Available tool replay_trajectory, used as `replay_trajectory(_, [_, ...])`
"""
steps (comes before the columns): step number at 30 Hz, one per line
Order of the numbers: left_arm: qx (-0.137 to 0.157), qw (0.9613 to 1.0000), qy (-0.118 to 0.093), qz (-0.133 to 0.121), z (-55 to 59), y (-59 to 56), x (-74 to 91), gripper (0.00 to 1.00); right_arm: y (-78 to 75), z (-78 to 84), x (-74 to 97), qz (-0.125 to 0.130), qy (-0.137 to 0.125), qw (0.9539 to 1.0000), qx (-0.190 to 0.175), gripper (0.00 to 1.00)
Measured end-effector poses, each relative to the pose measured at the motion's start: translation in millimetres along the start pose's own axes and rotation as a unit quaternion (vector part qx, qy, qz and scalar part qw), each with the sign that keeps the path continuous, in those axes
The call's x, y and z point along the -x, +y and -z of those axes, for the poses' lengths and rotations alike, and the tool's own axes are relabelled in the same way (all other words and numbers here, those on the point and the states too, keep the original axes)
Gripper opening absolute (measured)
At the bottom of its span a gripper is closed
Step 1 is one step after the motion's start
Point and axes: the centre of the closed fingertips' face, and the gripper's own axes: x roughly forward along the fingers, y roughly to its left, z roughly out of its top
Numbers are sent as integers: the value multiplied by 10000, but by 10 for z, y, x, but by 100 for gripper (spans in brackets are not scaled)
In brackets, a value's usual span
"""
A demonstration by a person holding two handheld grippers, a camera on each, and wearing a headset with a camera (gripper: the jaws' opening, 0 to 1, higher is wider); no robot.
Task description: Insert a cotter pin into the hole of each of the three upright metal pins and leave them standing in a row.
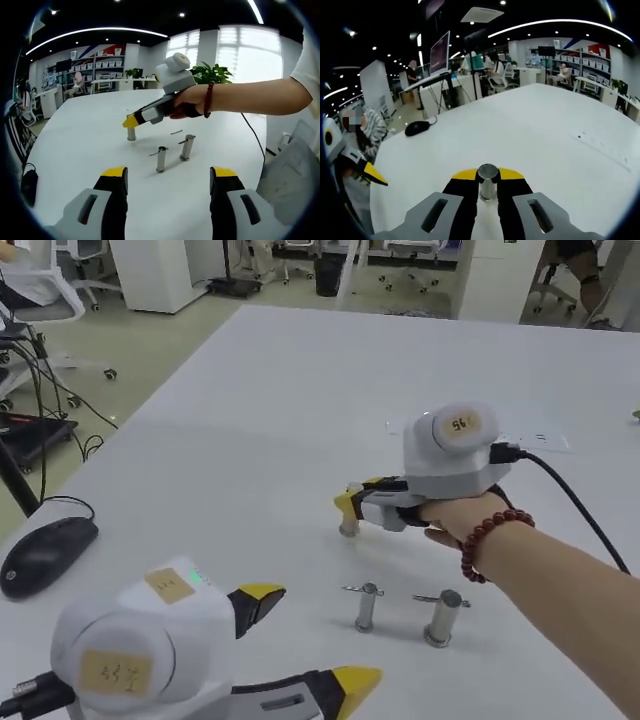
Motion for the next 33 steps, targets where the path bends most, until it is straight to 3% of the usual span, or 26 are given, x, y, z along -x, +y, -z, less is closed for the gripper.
replay_trajectory(17, [-56, 9998, -27, 185, -46, -152, 4, 66, -332, 295, 640, 527, 123, 9983, -238, 14])
replay_trajectory(33, [-103, 9998, -62, 181, -90, -203, 86, 66, -500, 516, 1141, 943, 117, 9948, -358, 14])
